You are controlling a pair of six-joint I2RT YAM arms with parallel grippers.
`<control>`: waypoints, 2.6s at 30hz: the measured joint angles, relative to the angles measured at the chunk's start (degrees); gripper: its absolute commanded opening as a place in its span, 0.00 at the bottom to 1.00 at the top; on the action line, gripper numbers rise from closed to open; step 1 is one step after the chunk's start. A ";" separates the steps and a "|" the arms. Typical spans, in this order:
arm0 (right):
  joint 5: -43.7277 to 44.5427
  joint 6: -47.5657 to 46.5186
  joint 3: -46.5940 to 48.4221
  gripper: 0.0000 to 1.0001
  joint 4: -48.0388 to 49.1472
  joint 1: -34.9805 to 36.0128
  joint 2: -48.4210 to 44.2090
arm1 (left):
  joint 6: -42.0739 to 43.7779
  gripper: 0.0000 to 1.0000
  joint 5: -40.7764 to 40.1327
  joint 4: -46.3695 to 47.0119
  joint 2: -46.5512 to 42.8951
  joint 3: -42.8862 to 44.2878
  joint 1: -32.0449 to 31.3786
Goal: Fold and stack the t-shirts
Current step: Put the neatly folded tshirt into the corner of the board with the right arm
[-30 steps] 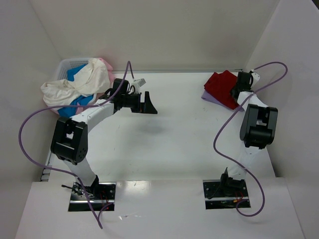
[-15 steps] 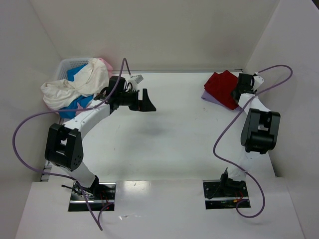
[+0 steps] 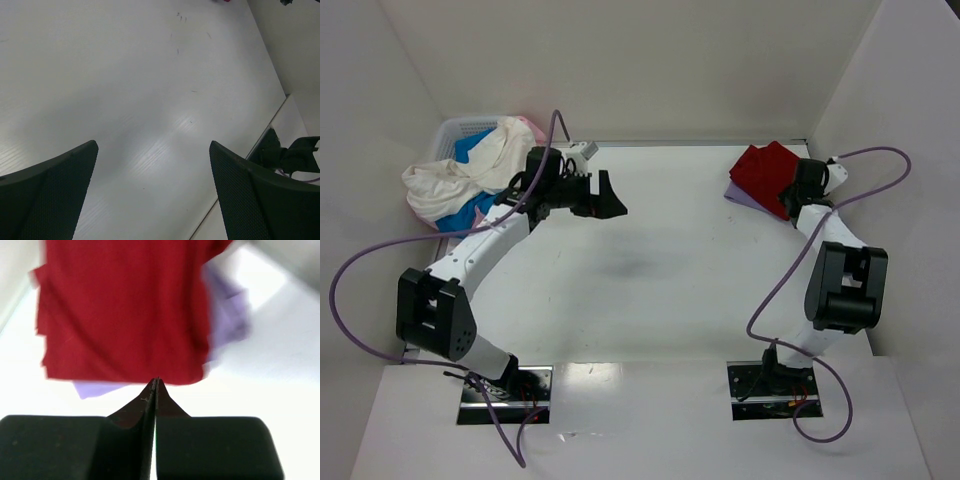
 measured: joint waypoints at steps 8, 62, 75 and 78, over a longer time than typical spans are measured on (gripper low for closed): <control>-0.33 3.32 0.02 0.00 1.07 14.45 -2.19 | 1.53 1.00 -5.68 -3.19 -2.54 1.14 0.87; 21.99 -17.68 42.21 0.14 -19.17 19.50 37.59 | 7.26 1.00 -13.00 -7.72 4.17 3.28 8.35; 15.98 -18.71 32.61 0.39 -18.25 19.50 26.29 | 7.26 1.00 -11.61 -6.54 3.50 2.32 8.35; 15.37 -18.49 30.77 0.44 -18.53 19.50 26.32 | 7.28 1.00 -11.50 -6.47 3.34 2.27 8.35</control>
